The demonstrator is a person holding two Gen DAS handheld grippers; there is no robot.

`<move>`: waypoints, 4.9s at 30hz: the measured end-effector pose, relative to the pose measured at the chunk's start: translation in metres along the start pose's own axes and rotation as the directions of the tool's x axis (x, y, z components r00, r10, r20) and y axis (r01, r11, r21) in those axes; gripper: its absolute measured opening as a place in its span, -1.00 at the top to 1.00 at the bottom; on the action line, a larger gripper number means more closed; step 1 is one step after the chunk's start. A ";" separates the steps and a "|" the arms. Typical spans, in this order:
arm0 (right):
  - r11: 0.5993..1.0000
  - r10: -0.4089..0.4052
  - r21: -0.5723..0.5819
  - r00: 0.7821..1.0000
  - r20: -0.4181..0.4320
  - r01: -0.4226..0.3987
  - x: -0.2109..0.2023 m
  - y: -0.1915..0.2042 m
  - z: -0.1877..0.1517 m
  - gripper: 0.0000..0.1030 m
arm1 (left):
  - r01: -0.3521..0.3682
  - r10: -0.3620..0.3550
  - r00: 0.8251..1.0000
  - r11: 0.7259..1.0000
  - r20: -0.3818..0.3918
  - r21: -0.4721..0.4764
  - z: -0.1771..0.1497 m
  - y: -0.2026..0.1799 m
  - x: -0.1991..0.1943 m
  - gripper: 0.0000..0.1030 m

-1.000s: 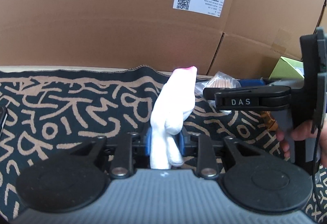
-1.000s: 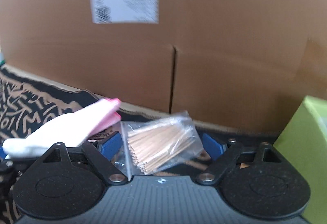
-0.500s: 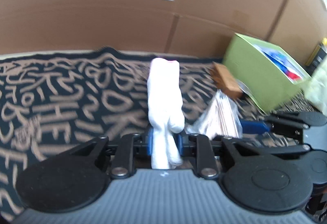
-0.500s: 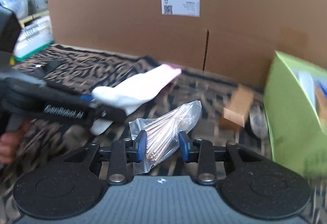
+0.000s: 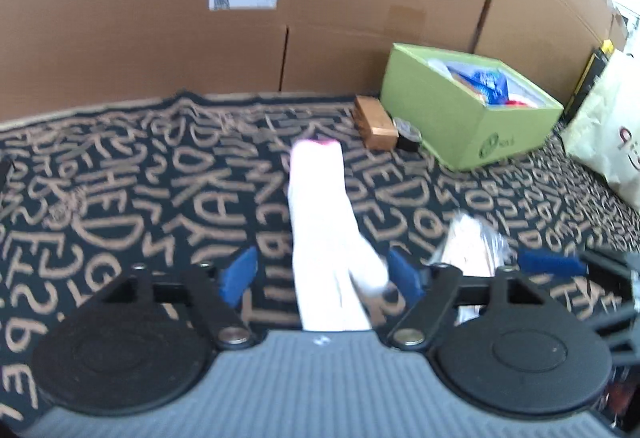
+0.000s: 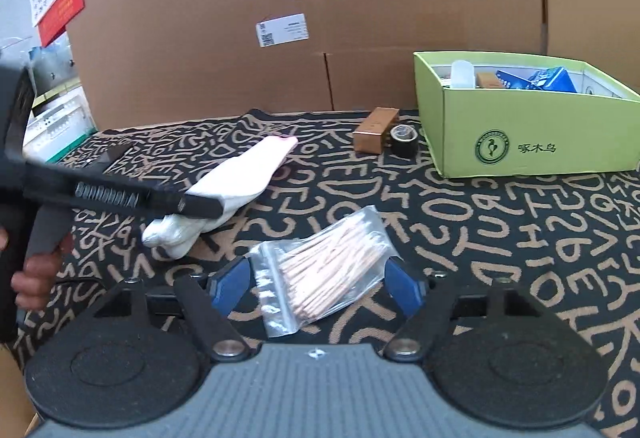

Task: Organize objects
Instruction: 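Grasp the white-pink glove with the left gripper while the right grasps the cotton-swab bag, then carry the glove and swab bag into the lime-green box and open both grippers, then withdraw both grippers back toward the copper box and black tape, then grasp the copper box with the left gripper while the right grasps the black tape roll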

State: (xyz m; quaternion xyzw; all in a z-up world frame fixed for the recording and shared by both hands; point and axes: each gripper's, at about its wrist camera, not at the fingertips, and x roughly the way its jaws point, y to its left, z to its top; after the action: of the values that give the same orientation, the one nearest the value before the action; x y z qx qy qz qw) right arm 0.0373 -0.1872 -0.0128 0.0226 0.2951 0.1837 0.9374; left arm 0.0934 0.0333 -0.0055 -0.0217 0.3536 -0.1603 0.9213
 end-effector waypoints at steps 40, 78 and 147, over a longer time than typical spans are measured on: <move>0.988 -0.156 0.052 0.959 0.239 0.148 -0.055 -0.035 0.041 0.53 | 0.149 -0.166 0.982 0.975 0.095 0.168 0.078 -0.085 -0.007 0.75; 0.892 -0.451 0.135 0.844 0.290 0.431 0.001 -0.226 0.119 -0.55 | 0.136 -0.162 0.981 0.965 0.103 0.225 0.168 -0.223 0.158 -0.96; 0.968 -0.245 -0.023 0.965 0.096 0.248 0.111 -0.010 0.084 -0.09 | -0.048 0.048 0.999 0.998 0.003 0.046 0.116 -0.021 0.121 -0.68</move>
State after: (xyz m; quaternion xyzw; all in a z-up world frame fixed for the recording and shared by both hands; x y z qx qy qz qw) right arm 0.1721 -0.1518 -0.0052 -0.0223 0.2485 0.0695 0.9659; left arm 0.2485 -0.0333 0.0063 0.0078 0.3492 -0.1461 0.9256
